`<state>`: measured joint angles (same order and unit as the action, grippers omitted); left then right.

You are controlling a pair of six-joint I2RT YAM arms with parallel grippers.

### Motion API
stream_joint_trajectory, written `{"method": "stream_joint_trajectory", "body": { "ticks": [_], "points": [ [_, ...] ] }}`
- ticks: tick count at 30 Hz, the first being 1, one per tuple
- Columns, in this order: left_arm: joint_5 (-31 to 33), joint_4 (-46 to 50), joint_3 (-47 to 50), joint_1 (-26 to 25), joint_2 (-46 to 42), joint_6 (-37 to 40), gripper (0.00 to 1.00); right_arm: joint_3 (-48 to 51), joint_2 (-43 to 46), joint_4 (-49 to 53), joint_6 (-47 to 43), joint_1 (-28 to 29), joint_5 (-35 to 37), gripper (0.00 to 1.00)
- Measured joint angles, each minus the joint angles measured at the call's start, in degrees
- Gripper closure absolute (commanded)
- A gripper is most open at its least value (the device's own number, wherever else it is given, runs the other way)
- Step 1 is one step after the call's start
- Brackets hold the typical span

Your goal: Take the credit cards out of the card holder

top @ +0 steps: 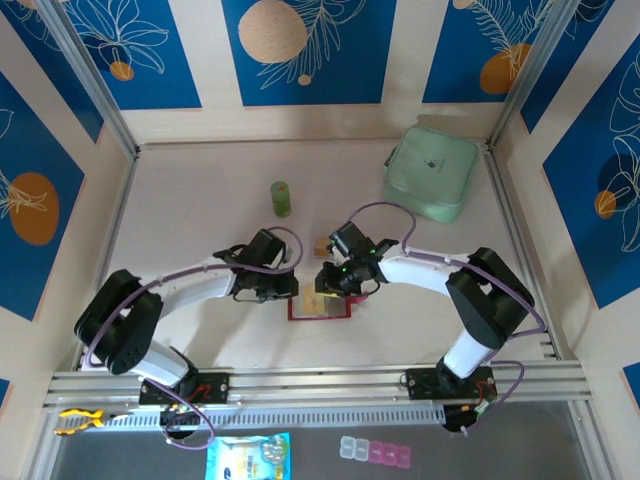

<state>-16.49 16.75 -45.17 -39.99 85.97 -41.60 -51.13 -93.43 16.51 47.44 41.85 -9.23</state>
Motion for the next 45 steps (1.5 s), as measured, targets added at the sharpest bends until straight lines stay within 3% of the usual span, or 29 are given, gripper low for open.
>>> {"method": "stream_joint_trajectory", "body": {
  "ticks": [13, 45],
  "points": [
    [-0.5, -1.0, -1.7, -2.6, 6.0, 0.2, 0.95, 2.4, 0.0, -2.1, 0.6, -1.5, -1.6, 0.77],
    [-0.4, -1.3, -1.6, -2.6, 6.0, 0.0, 0.97, 7.9, -2.5, -14.0, 2.7, -3.2, -9.5, 0.81]
  ]
}}
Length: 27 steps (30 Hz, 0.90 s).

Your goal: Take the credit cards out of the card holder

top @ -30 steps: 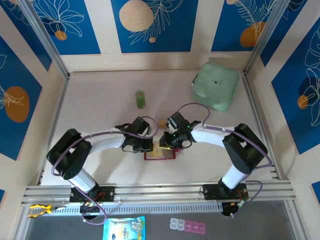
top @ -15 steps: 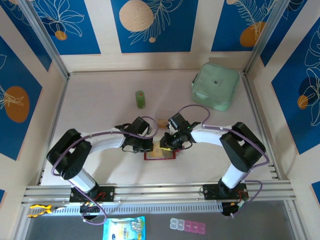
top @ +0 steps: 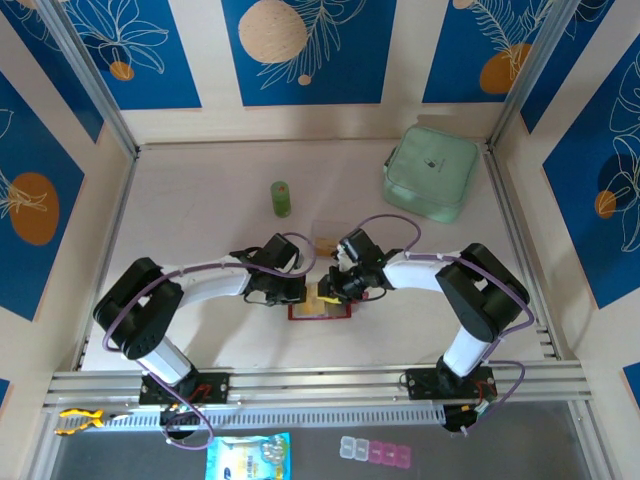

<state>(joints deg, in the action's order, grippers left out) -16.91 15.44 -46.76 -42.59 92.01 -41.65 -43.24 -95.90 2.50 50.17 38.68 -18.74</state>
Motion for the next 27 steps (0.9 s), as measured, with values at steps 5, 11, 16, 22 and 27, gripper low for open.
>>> {"method": "stream_joint_trajectory", "body": {
  "ticks": [5, 11, 16, 22, 27],
  "points": [
    [0.0, 0.0, 0.0, 0.0, 0.0, 0.0, 0.97, 0.9, 0.0, -1.7, 0.7, -0.6, -1.0, 0.85],
    [0.1, 0.0, 0.0, 0.0, 0.0, 0.0, 0.96, 1.3, 0.3, -2.1, 0.9, -1.1, -1.3, 0.91],
    [0.3, 0.0, 0.1, 0.0, 0.0, 0.0, 0.96, 2.0, 1.4, -2.3, 0.9, -1.7, -1.5, 0.93],
    [0.5, 0.0, 0.3, 0.0, -0.2, 0.0, 0.96, 2.9, 4.5, 0.2, -0.3, -3.2, -1.0, 0.93],
    [0.5, -0.1, 0.4, 0.0, -0.3, 0.0, 0.96, 2.9, 7.3, 3.4, -2.1, -4.5, -0.3, 0.93]
  ]
}}
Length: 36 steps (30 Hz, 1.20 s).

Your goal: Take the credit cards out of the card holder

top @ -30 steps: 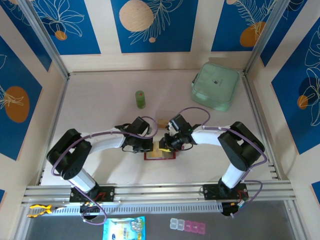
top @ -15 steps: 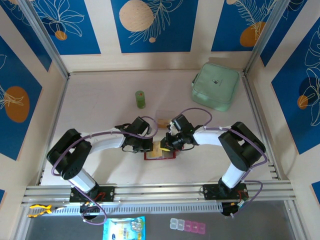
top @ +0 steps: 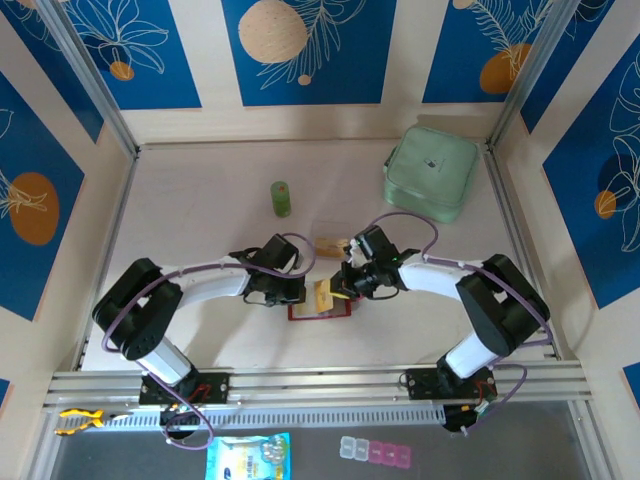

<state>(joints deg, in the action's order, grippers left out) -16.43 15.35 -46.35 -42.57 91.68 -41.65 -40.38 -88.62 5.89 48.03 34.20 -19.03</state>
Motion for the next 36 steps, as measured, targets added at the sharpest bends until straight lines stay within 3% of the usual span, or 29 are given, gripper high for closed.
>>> {"method": "stream_joint_trajectory", "body": {
  "ticks": [14, 25, 30, 36],
  "points": [
    [0.2, 0.3, 0.3, 0.0, -1.0, -0.5, 0.91, -2.7, 7.4, 11.8, -11.7, -1.9, 4.3, 0.96],
    [3.1, 2.3, 0.3, 0.1, -5.4, -0.4, 0.86, -16.0, 7.5, 25.6, -42.7, -3.9, 8.9, 0.98],
    [4.2, 3.2, 0.9, 1.0, -8.5, -0.4, 0.85, -25.6, 3.2, 32.3, -59.2, -5.0, 13.0, 1.0],
    [5.0, 3.8, 3.9, 2.6, -12.2, -0.4, 0.84, -37.5, -4.6, 38.8, -72.8, -5.3, 18.4, 1.0]
  ]
}}
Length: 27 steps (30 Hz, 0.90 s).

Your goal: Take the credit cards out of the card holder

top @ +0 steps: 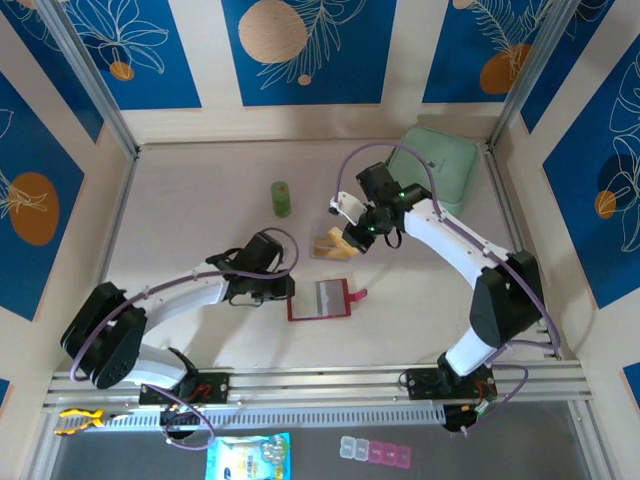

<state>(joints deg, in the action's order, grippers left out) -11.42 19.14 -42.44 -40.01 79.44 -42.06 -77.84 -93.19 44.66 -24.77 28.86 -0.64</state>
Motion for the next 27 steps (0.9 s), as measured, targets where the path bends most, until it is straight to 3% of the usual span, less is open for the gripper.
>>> {"method": "stream_joint_trajectory", "body": {
  "ticks": [9, 27],
  "points": [
    [0.2, 0.5, 4.3, 1.5, -3.4, -0.1, 0.82, -10.4, -9.2, 4.5, -11.4, -0.5, 0.6, 1.0],
    [0.2, 0.9, 6.0, 3.0, -4.8, -0.1, 0.81, -16.7, -20.2, 7.7, -18.8, -0.3, -0.9, 1.0]
  ]
}}
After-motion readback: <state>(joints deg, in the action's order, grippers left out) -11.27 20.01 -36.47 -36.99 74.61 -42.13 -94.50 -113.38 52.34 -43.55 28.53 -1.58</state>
